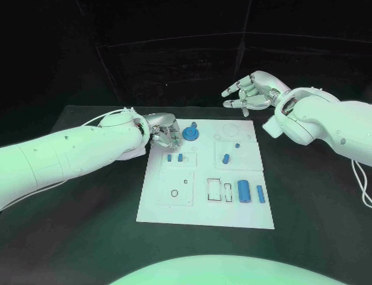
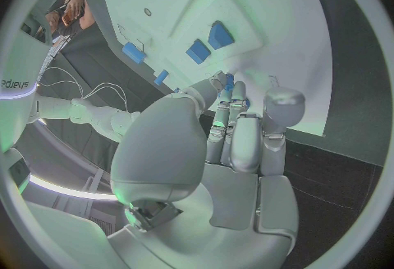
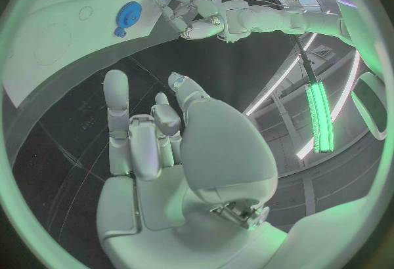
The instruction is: Assemble the parts on the task board
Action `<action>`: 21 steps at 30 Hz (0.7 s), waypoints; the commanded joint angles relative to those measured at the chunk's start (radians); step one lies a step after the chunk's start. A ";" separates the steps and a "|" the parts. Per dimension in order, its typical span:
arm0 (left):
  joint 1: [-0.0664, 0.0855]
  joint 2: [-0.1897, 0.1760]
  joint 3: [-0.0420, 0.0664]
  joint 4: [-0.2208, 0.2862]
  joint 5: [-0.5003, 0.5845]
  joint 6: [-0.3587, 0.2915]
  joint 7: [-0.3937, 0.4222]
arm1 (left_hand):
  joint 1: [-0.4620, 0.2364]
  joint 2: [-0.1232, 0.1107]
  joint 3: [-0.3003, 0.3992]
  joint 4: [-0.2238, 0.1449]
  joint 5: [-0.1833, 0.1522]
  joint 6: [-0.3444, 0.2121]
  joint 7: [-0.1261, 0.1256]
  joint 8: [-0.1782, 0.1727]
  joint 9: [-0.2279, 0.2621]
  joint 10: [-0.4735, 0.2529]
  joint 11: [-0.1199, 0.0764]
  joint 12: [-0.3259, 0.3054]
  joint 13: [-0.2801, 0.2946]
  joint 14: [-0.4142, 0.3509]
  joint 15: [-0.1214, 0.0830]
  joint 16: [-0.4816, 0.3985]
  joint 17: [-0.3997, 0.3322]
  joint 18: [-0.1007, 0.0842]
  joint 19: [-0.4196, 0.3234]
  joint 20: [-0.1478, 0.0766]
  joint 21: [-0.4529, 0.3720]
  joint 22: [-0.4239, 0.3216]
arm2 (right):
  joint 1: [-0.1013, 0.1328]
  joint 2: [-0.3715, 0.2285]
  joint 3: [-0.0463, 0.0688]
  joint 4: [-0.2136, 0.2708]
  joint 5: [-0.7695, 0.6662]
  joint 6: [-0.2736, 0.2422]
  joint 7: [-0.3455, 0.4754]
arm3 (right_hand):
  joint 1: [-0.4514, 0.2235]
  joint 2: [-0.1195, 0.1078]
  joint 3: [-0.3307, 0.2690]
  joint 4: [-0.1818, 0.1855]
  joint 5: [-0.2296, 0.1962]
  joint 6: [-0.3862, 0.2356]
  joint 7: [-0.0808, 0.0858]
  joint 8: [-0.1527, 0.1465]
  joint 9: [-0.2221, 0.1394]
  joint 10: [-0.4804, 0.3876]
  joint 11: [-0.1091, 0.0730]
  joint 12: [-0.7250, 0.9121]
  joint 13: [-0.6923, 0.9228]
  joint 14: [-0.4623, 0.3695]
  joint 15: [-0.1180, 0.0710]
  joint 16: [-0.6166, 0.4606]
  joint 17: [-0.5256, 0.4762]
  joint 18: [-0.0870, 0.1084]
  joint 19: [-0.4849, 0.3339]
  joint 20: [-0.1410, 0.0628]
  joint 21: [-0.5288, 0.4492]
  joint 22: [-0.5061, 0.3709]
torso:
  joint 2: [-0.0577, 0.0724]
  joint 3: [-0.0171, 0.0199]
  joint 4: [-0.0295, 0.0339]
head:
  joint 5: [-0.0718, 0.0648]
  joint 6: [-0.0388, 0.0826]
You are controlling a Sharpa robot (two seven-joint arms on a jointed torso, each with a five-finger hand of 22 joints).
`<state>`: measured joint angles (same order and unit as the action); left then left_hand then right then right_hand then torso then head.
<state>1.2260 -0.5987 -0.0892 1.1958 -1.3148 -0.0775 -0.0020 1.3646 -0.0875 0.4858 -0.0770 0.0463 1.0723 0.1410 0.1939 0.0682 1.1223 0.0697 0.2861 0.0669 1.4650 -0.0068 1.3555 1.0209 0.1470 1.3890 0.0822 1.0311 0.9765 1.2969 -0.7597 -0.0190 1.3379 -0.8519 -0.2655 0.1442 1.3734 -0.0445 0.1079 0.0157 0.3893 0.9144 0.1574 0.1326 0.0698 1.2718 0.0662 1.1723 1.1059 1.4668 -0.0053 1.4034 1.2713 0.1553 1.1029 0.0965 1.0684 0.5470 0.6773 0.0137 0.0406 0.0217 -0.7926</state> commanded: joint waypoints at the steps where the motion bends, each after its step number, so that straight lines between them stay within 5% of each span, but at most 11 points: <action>1: 0.001 0.003 -0.001 -0.003 0.006 0.021 -0.011 | -0.012 0.000 -0.003 0.001 0.004 0.007 0.000 -0.003 0.001 0.008 0.002 -0.005 0.000 0.012 -0.006 0.004 -0.003 -0.018 -0.001 0.005 -0.001 -0.002 | 0.002 0.001 0.001 0.001 0.003 0.004 0.009 | -0.009 -0.002 0.003 -0.001 0.006 -0.003 0.000 0.005 -0.001 -0.006 0.000 0.003 0.000 0.042 -0.007 -0.001 0.001 0.019 0.003 -0.002 -0.002 0.001 | 0.000 0.0002 -0.0001 | -0.001 -0.001; 21: -0.001 0.017 -0.008 -0.006 0.006 0.019 -0.006 | -0.013 -0.002 -0.006 -0.001 0.004 0.001 0.002 -0.013 0.000 0.006 0.004 -0.017 0.000 0.011 -0.005 0.005 -0.004 -0.018 -0.003 0.006 -0.004 -0.002 | 0.002 0.002 0.001 0.001 0.003 0.004 0.009 | -0.009 -0.002 0.003 -0.001 0.006 -0.003 0.000 0.005 -0.001 -0.006 0.000 0.003 0.000 0.042 -0.007 -0.001 0.001 0.019 0.003 -0.002 -0.002 0.001 | 0.000 0.0001 0.0006 | -0.003 -0.005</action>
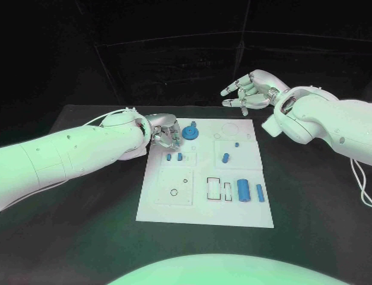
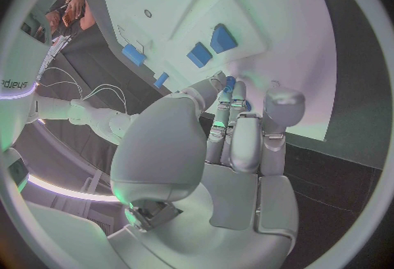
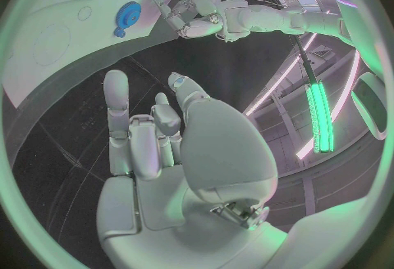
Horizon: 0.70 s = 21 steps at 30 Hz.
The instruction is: Assemble the parts on the task board
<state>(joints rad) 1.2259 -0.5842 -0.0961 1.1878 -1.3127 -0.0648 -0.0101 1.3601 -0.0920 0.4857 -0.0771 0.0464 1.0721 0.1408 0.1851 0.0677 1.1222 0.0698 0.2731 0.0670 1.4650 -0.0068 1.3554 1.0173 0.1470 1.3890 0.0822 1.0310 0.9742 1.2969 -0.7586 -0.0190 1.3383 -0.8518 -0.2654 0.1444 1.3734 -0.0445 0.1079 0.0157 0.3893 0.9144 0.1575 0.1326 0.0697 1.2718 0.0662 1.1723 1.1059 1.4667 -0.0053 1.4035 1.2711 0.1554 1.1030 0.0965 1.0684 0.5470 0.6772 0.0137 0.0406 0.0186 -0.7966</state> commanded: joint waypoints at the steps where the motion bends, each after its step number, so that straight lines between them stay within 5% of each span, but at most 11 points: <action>1: -0.001 0.003 -0.001 0.002 0.004 0.006 0.003 | -0.009 0.003 -0.006 0.000 0.004 0.001 0.003 -0.004 0.001 0.006 0.004 -0.004 0.000 0.011 -0.005 0.005 -0.001 -0.018 -0.003 0.006 -0.004 0.000 | 0.002 0.001 0.001 0.000 0.003 0.004 0.009 | -0.009 -0.002 0.004 -0.001 0.006 -0.003 0.000 0.005 -0.001 -0.006 0.000 0.003 0.000 0.042 -0.007 -0.001 0.001 0.019 0.003 -0.002 -0.002 0.001 | 0.000 0.0001 0.0006 | 0.000 -0.001; 21: -0.001 0.008 -0.001 -0.010 0.004 0.049 -0.056 | -0.050 -0.027 -0.054 0.021 0.003 -0.078 0.021 -0.063 -0.004 -0.063 0.029 -0.060 -0.003 0.003 0.014 0.001 -0.021 -0.014 -0.018 0.021 -0.033 -0.024 | 0.002 0.001 0.001 0.001 0.003 0.006 0.008 | -0.009 -0.002 0.004 -0.001 0.006 -0.003 0.000 0.005 -0.001 -0.006 0.000 0.003 0.000 0.042 -0.007 -0.001 0.001 0.019 0.003 -0.002 -0.002 0.001 | 0.000 0.0000 0.0007 | -0.004 -0.002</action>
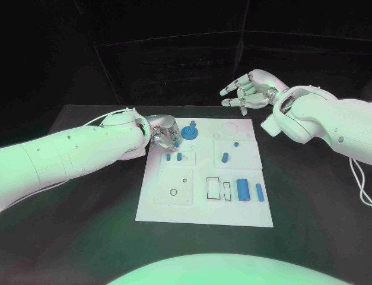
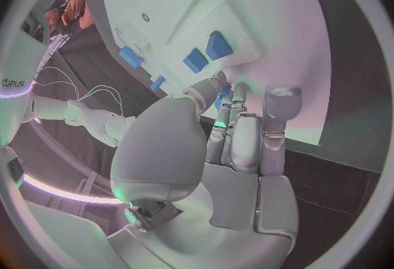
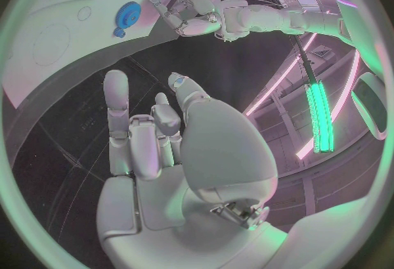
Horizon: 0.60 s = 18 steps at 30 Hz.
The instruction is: Assemble the parts on the task board
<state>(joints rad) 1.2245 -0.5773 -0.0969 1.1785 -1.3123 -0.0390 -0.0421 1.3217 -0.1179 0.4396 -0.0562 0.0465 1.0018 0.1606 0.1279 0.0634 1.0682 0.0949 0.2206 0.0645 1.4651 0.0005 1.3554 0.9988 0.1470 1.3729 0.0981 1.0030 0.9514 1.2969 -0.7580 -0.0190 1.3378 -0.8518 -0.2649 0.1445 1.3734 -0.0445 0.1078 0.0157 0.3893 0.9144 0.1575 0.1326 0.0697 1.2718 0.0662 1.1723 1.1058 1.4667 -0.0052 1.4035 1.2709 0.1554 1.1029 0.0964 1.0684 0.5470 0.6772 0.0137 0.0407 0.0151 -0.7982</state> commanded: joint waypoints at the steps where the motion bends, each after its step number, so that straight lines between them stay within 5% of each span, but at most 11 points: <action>1: 0.001 0.001 0.000 -0.001 0.003 0.021 -0.025 | -0.017 -0.005 -0.014 0.003 0.003 -0.012 0.001 -0.009 0.000 -0.013 0.004 -0.010 0.000 0.003 0.008 0.001 -0.003 -0.014 -0.002 0.006 -0.007 -0.002 | 0.002 0.000 0.001 0.001 0.003 0.005 0.008 | -0.009 -0.002 0.004 -0.001 0.006 -0.003 0.000 0.005 -0.001 -0.006 0.000 0.003 0.000 0.042 -0.007 -0.001 0.001 0.019 0.003 -0.002 -0.002 0.001 | 0.000 0.0000 0.0005 | 0.000 -0.001; 18: 0.000 -0.014 0.000 0.008 0.004 -0.020 -0.020 | -0.013 -0.005 -0.034 0.006 0.004 -0.015 -0.002 -0.016 0.002 -0.024 0.004 -0.017 0.001 0.003 0.007 0.003 -0.006 -0.011 -0.002 0.008 -0.011 -0.004 | 0.002 -0.001 0.001 -0.002 0.002 0.004 0.003 | -0.009 -0.003 0.007 -0.002 0.007 -0.004 0.000 0.006 -0.002 -0.012 0.000 -0.003 -0.008 0.040 -0.007 -0.006 -0.006 0.021 -0.002 -0.002 -0.009 -0.011 | -0.001 -0.0009 0.0009 | -0.001 0.002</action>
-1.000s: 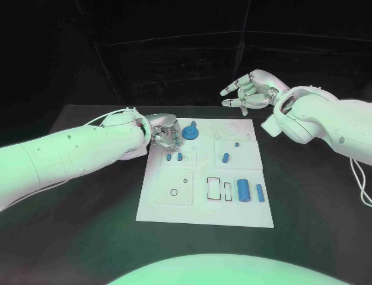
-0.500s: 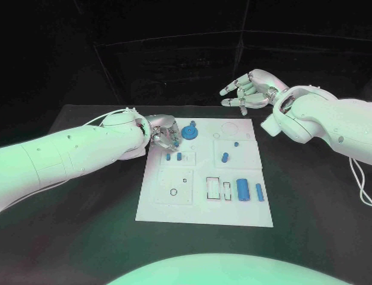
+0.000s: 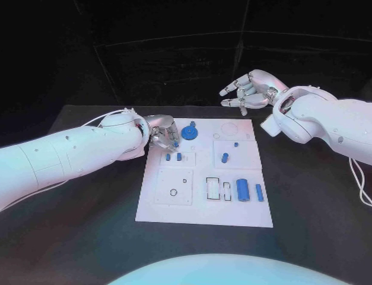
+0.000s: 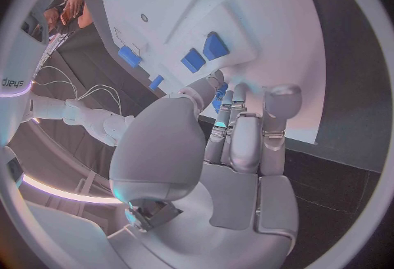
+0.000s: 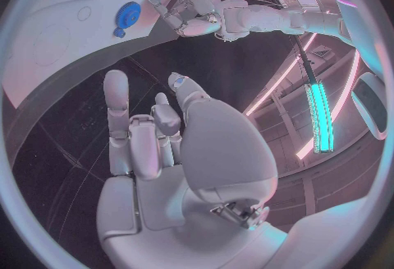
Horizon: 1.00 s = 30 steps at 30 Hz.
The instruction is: Assemble the parts on the task board
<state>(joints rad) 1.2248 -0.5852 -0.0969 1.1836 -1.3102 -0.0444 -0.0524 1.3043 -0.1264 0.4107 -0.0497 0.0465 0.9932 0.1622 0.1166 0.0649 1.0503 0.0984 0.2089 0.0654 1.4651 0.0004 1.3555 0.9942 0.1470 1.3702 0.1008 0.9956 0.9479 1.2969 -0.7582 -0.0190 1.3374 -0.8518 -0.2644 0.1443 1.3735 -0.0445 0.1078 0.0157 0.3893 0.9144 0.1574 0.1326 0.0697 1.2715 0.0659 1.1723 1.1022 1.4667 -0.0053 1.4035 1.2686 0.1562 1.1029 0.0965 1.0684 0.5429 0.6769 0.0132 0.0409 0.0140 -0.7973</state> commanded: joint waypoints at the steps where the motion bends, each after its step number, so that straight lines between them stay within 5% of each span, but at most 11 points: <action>1: 0.000 -0.011 0.000 0.005 0.001 -0.019 -0.010 | 0.005 0.002 -0.008 -0.001 0.003 -0.011 -0.003 -0.007 0.000 -0.010 0.000 -0.007 0.000 0.003 0.008 0.003 -0.002 -0.011 0.001 0.005 -0.005 -0.002 | 0.002 -0.001 0.001 -0.002 0.002 0.003 0.001 | -0.010 -0.004 0.008 -0.003 0.007 -0.005 0.000 0.005 -0.002 -0.019 0.000 -0.012 -0.014 0.039 -0.007 -0.009 -0.009 0.022 -0.007 -0.002 -0.014 -0.017 | -0.001 -0.0005 0.0007 | 0.000 0.002; 7: 0.002 -0.045 0.002 0.019 -0.002 -0.067 -0.008 | 0.011 -0.001 -0.038 0.000 0.003 -0.056 0.010 -0.034 -0.001 -0.073 0.013 -0.038 -0.004 -0.002 0.016 -0.006 -0.022 -0.006 -0.009 0.011 -0.040 -0.035 | 0.002 -0.007 0.001 -0.010 -0.025 0.005 -0.018 | -0.009 -0.014 0.050 -0.011 0.004 0.002 -0.001 0.011 0.000 -0.226 -0.003 -0.317 -0.340 0.017 -0.009 -0.059 -0.073 0.029 -0.035 -0.004 -0.051 -0.066 | -0.002 -0.0002 0.0018 | 0.000 0.005; 11: 0.003 -0.077 0.004 0.034 0.022 -0.106 0.007 | 0.024 0.007 -0.058 0.000 0.004 -0.059 0.014 -0.036 0.001 -0.109 0.020 -0.051 -0.002 -0.004 0.022 -0.009 -0.031 -0.003 -0.013 0.016 -0.058 -0.052 | 0.002 -0.016 0.001 -0.008 -0.107 0.020 -0.053 | -0.002 -0.030 0.112 -0.026 -0.027 0.049 -0.009 0.026 0.002 -0.244 -0.009 -0.440 -0.452 0.009 -0.015 -0.098 -0.121 0.030 -0.034 -0.010 -0.062 -0.074 | -0.002 -0.0011 0.0017 | 0.000 0.007; 16: 0.004 -0.111 0.007 0.055 0.106 -0.162 0.045 | 0.035 0.026 -0.062 0.002 0.004 -0.020 0.014 -0.015 0.008 -0.053 0.015 -0.017 0.007 -0.006 0.020 -0.012 -0.040 0.001 -0.015 0.017 -0.073 -0.064 | 0.002 -0.033 0.001 0.004 -0.225 0.043 -0.106 | -0.003 -0.047 0.193 -0.044 -0.063 0.110 -0.024 0.043 0.003 -0.220 -0.015 -0.587 -0.589 0.011 -0.024 -0.138 -0.167 0.030 -0.021 -0.019 -0.065 -0.078 | -0.001 -0.0023 0.0020 | -0.006 0.013; 20: 0.004 -0.149 0.009 0.087 0.340 -0.242 0.112 | 0.035 0.040 -0.052 0.008 0.004 0.029 0.013 0.010 0.013 0.014 0.006 0.016 0.012 -0.014 0.013 -0.027 -0.074 0.011 -0.031 0.012 -0.117 -0.106 | -0.002 -0.062 0.000 0.038 -0.341 0.055 -0.164 | -0.009 -0.059 0.234 -0.059 -0.085 0.133 -0.024 0.044 0.001 -0.187 -0.017 -0.675 -0.669 0.017 -0.026 -0.145 -0.172 0.029 -0.013 -0.021 -0.065 -0.079 | 0.000 -0.0043 0.0035 | -0.026 0.023; 23: 0.005 -0.172 0.009 0.108 0.588 -0.277 0.204 | 0.036 0.044 -0.037 0.009 0.005 0.040 0.010 0.015 0.010 0.023 0.004 0.016 0.004 -0.067 0.010 -0.100 -0.218 0.034 -0.095 0.009 -0.252 -0.233 | -0.014 -0.084 0.000 0.072 -0.443 0.054 -0.205 | -0.014 -0.064 0.245 -0.062 -0.096 0.142 -0.025 0.044 0.001 -0.183 -0.016 -0.719 -0.704 0.017 -0.024 -0.151 -0.177 0.028 -0.012 -0.020 -0.066 -0.080 | -0.001 -0.0021 -0.0015 | -0.038 0.029; 27: 0.005 -0.186 0.009 0.121 0.925 -0.262 0.347 | 0.038 0.055 -0.013 0.012 0.005 0.040 0.013 0.016 0.005 0.022 0.008 0.015 0.000 -0.158 0.014 -0.213 -0.411 0.035 -0.148 0.012 -0.311 -0.268 | -0.039 -0.107 -0.001 0.116 -0.566 0.041 -0.256 | -0.021 -0.073 0.264 -0.063 -0.101 0.147 -0.017 0.042 0.000 -0.211 0.000 -0.821 -0.770 0.017 -0.012 -0.157 -0.182 0.027 -0.014 -0.013 -0.068 -0.081 | -0.002 0.0004 -0.0024 | -0.066 0.037; 30: 0.004 -0.194 0.008 0.134 1.088 -0.243 0.430 | 0.037 0.055 -0.007 0.011 0.004 0.041 0.012 0.018 0.004 0.024 0.007 0.018 0.001 -0.196 0.016 -0.256 -0.483 0.036 -0.166 0.014 -0.331 -0.279 | -0.058 -0.115 -0.002 0.140 -0.641 0.037 -0.285 | -0.026 -0.082 0.273 -0.063 -0.127 0.139 -0.019 0.034 -0.003 -0.231 0.007 -0.860 -0.803 0.019 -0.004 -0.153 -0.177 0.028 -0.014 -0.009 -0.068 -0.081 | -0.002 0.0006 -0.0034 | -0.077 0.044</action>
<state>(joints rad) 1.2274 -0.7775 -0.0892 1.3130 -0.5594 -0.2709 0.2127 1.3432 -0.0774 0.3977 -0.0387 0.0465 1.0277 0.1715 0.1302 0.0700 1.0704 0.1035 0.2246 0.0665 1.2736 0.0160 1.1045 0.5194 0.1706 1.2081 0.1161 0.6671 0.6709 1.2402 -0.8722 -0.0210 1.4668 -1.3264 -0.2290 -0.0684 1.3432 -0.1171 0.3767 -0.0485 0.2652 1.0593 0.1379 0.1698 0.0679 1.0444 0.0717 0.3169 0.3034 1.4650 -0.0142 1.2487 1.0896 0.1712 1.0907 0.0803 1.0062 0.4633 0.6757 0.0128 0.0394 -0.0542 -0.7570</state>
